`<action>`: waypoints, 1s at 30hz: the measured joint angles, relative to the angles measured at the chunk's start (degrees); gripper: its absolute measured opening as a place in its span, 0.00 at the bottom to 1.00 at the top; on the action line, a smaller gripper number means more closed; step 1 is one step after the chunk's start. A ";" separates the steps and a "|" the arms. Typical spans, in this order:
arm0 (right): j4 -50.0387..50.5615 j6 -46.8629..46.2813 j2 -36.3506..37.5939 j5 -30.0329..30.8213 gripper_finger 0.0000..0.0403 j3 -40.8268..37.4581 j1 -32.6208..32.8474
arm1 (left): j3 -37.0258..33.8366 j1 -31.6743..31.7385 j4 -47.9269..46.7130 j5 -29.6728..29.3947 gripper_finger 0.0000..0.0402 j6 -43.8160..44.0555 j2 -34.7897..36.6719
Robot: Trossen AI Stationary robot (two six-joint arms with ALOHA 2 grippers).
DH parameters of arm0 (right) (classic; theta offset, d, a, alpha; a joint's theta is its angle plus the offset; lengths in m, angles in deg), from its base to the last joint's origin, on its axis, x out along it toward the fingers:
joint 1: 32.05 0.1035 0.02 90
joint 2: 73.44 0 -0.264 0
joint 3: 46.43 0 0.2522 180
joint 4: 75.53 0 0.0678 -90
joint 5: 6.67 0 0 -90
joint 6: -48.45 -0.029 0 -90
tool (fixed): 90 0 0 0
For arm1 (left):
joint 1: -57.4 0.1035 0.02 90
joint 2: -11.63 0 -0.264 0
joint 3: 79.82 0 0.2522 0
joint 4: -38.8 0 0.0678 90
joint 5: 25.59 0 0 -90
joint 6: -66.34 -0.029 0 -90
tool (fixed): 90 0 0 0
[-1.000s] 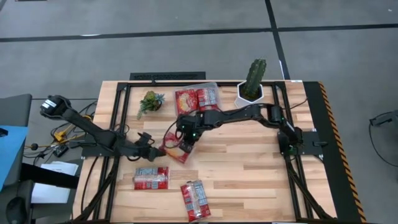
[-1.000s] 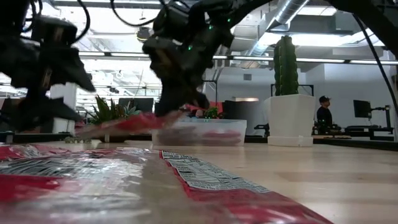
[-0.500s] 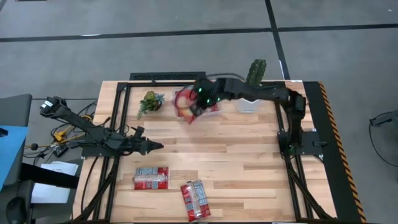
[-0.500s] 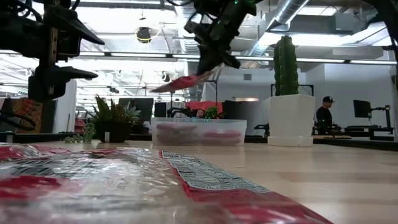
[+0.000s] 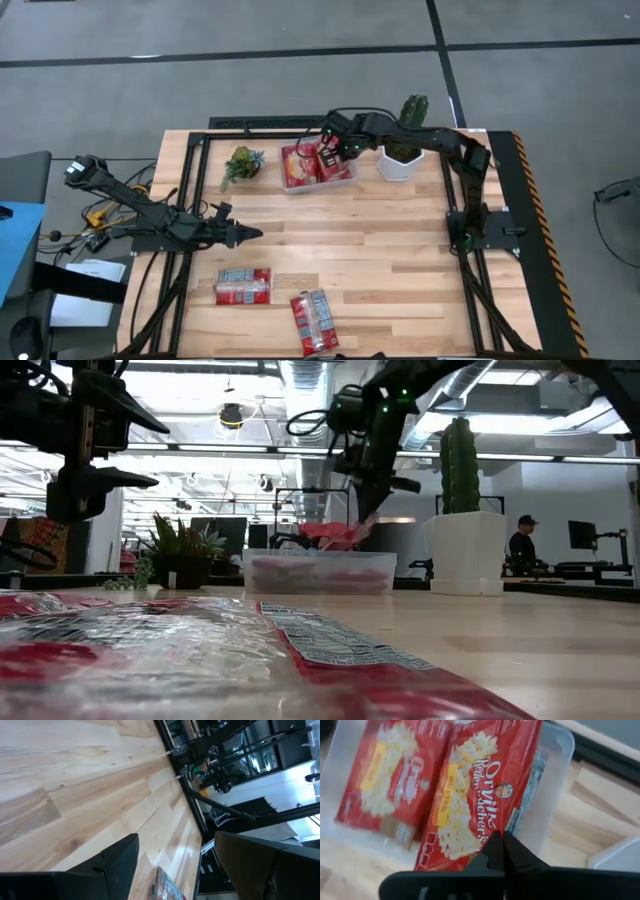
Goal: Sort popcorn bags into baskets
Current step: Put the red popcorn bag into the transparent bin
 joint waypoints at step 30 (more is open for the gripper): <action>4.06 3.90 11.57 -5.93 0.52 -2.15 23.67 | 18.43 -8.15 -34.97 19.46 0.62 -4.63 -6.60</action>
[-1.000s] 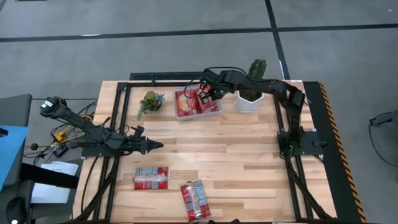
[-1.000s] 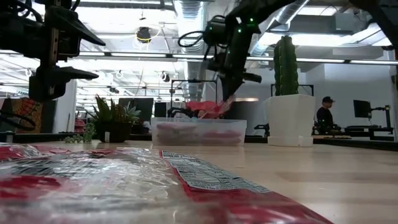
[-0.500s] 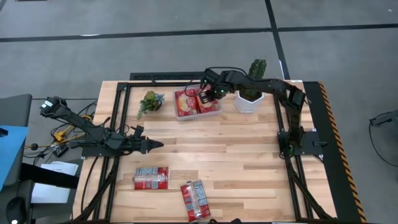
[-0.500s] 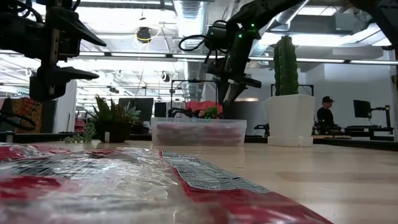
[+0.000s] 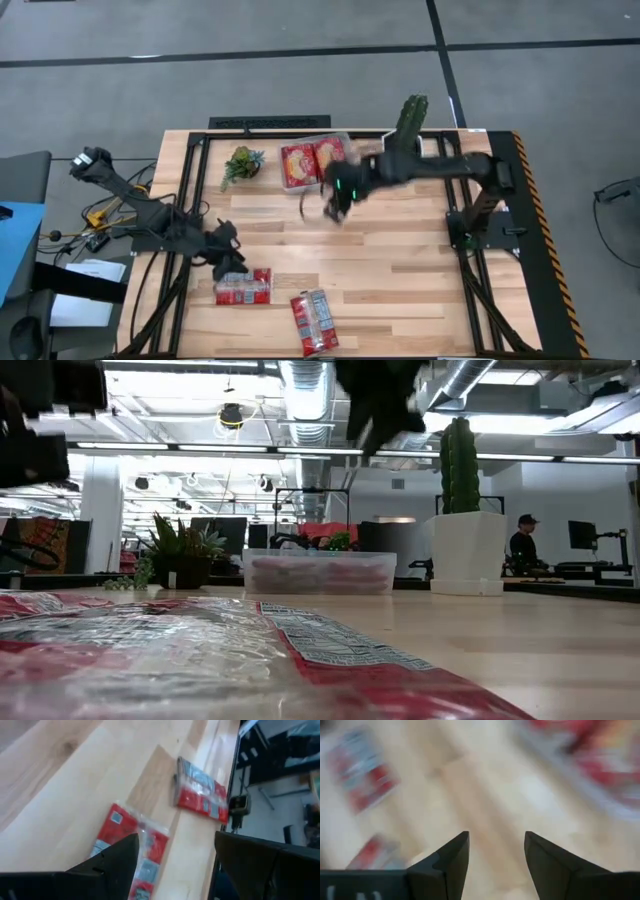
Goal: Sort popcorn bags into baskets
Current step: Put the red popcorn bag into the transparent bin
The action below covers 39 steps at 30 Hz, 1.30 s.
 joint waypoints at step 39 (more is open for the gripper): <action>-41.57 -9.30 -12.69 32.11 0.35 -9.46 39.84 | 23.88 -8.48 58.26 -1.79 0.62 -25.94 -68.98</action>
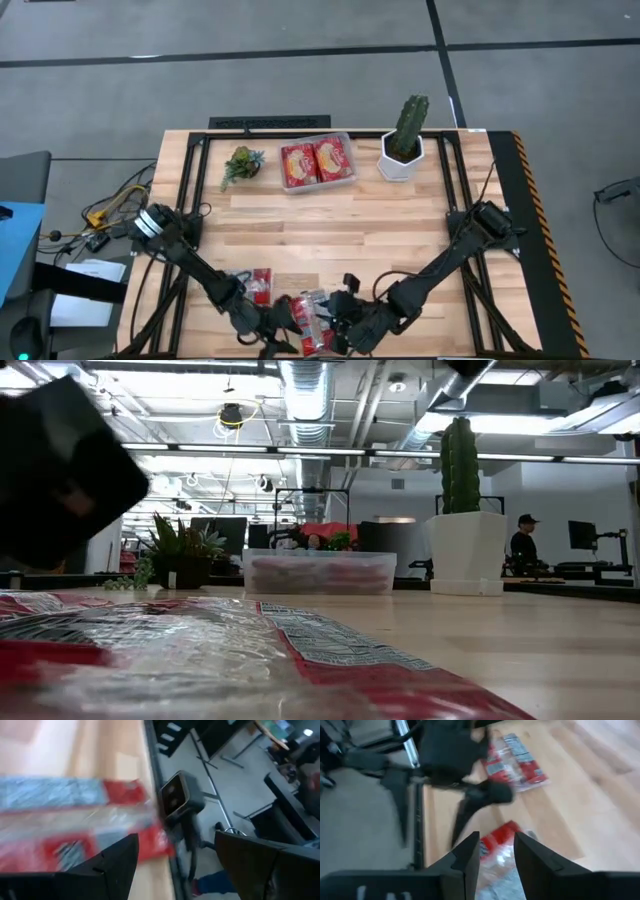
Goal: Sort popcorn bags into baskets
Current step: Put the red popcorn bag into the transparent bin
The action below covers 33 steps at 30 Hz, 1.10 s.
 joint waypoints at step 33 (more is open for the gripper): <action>1.85 -32.41 28.36 3.72 0.38 -34.22 2.81 | 2.06 29.34 -20.87 3.65 0.62 -9.01 -0.23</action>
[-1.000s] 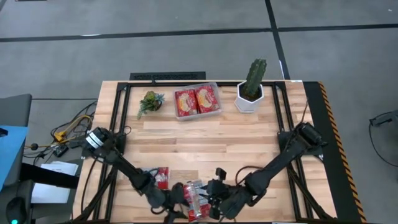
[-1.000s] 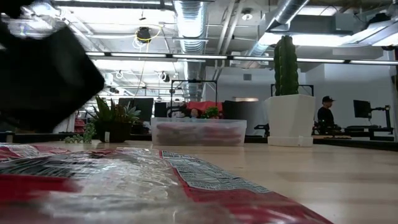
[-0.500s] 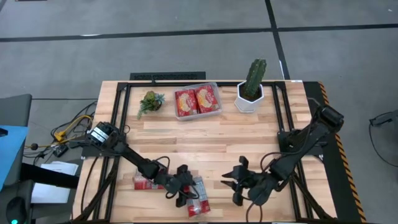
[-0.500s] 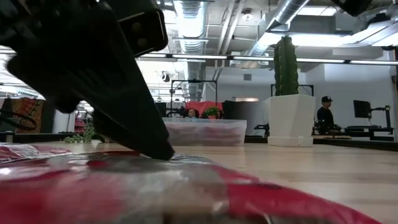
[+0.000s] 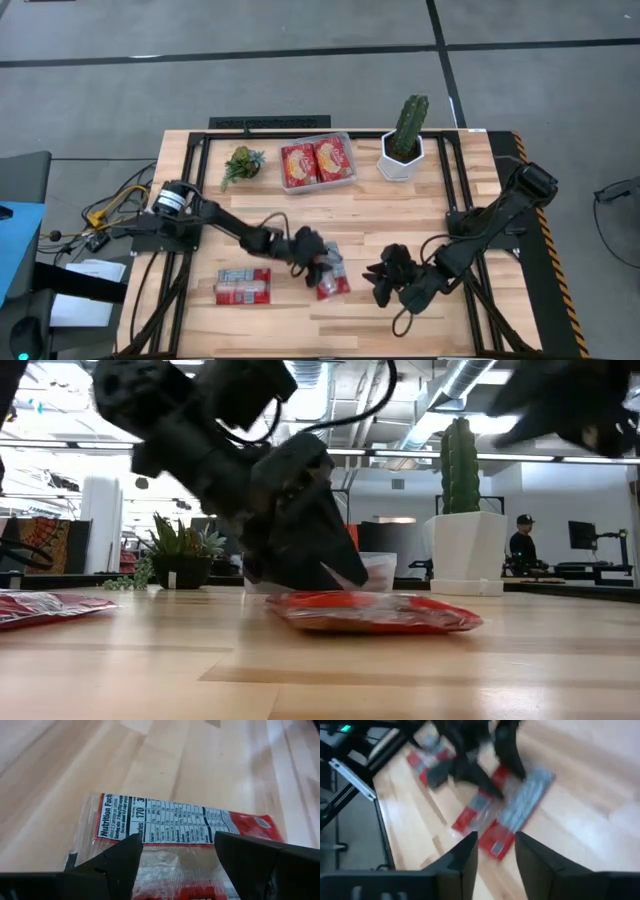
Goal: Sort popcorn bags into baskets
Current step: Put the red popcorn bag into the transparent bin
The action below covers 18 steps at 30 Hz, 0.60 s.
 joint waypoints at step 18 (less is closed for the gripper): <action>-14.05 0.61 -0.05 -19.14 0.78 -11.93 -15.71 | -1.40 -5.02 -7.74 -1.55 0.62 9.36 24.54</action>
